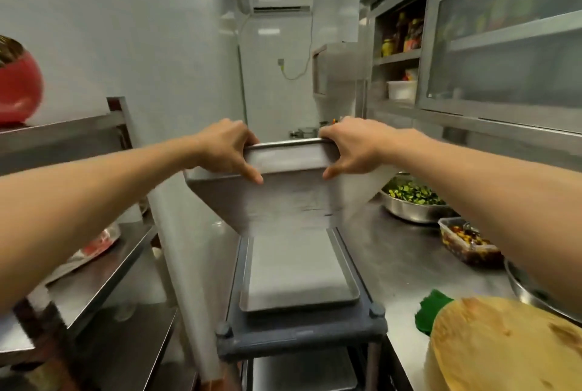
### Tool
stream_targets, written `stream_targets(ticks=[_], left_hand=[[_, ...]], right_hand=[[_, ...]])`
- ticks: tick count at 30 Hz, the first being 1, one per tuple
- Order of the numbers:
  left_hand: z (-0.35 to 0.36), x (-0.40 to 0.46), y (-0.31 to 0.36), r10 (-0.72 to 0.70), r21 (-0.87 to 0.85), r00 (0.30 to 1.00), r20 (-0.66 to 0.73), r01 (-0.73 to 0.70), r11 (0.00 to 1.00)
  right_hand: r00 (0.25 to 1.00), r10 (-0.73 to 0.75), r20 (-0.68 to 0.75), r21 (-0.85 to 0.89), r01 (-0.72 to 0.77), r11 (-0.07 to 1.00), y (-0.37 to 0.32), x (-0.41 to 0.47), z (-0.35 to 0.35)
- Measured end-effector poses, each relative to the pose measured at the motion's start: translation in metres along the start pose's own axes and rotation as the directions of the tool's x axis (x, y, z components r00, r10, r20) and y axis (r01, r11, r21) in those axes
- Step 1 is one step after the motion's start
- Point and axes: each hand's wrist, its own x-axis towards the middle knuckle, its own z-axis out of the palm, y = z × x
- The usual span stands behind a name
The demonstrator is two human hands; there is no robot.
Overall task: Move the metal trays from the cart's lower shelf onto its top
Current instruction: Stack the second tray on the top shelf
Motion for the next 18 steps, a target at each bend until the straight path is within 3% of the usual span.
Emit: stream_targets(ticks=[9, 18], left_hand=[[0.155, 0.072, -0.075, -0.009, 0.043, 0.989, -0.150, 0.016, 0.999], [0.266, 0.129, -0.110, -0.054, 0.112, 0.994, -0.100, 0.065, 0.992]], right_hand=[[1.000, 0.025, -0.016, -0.046, -0.026, 0.999, 0.012, 0.059, 0.154], [0.998, 0.007, -0.056, 0.026, -0.005, 1.000, 0.037, 0.091, 0.285]])
